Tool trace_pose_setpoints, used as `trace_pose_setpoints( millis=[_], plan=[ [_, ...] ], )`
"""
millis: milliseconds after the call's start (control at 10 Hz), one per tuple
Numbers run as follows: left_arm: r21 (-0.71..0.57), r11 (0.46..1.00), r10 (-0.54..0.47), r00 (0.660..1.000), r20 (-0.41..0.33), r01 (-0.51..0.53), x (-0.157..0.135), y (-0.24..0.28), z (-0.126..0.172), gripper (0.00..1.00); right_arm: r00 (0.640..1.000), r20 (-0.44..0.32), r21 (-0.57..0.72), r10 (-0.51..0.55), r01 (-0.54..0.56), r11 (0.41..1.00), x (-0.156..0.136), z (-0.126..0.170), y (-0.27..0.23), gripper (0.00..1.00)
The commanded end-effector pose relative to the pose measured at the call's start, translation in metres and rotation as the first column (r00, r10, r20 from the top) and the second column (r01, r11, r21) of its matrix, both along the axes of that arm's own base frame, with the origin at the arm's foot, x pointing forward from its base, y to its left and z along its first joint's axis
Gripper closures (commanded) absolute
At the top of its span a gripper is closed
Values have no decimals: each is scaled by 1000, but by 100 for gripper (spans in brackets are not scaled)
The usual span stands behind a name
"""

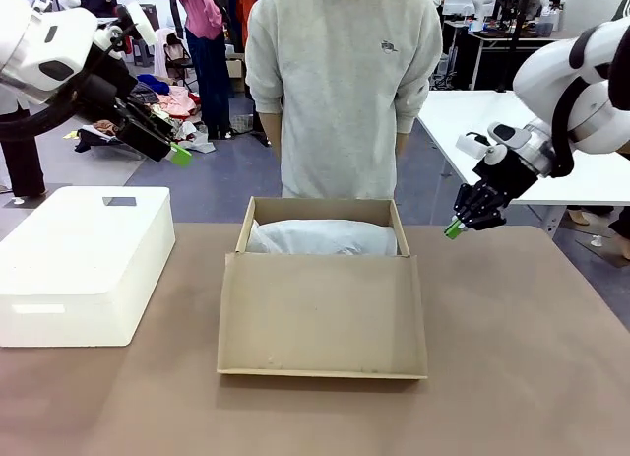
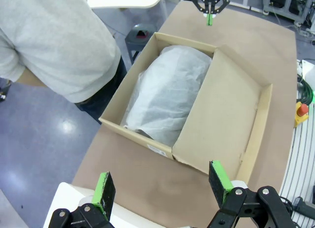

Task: Pack the shoes into the box.
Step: Close the Shoes Box.

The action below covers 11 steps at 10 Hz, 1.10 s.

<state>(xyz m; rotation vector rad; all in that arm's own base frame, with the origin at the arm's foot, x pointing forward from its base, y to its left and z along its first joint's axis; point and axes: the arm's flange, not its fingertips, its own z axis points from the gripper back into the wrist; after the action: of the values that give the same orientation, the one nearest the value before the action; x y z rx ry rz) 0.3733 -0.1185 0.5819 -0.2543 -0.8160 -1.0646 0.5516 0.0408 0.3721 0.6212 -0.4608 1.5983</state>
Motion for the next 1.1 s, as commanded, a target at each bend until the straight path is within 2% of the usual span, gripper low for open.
trace_pose_setpoints(
  millis=[0,500,1000],
  plan=[
    [-11,1000,-20,1000,2,20,1,1,-1,0,999,18,52,31,-32,998,0,-16,1,100],
    [-11,1000,-20,1000,2,20,1,1,-1,0,992,-41,148,115,-108,983,-11,-48,11,100],
    [-11,1000,-20,1000,2,20,1,1,-1,0,992,-35,154,121,-114,981,-43,-61,24,100]
  ],
)
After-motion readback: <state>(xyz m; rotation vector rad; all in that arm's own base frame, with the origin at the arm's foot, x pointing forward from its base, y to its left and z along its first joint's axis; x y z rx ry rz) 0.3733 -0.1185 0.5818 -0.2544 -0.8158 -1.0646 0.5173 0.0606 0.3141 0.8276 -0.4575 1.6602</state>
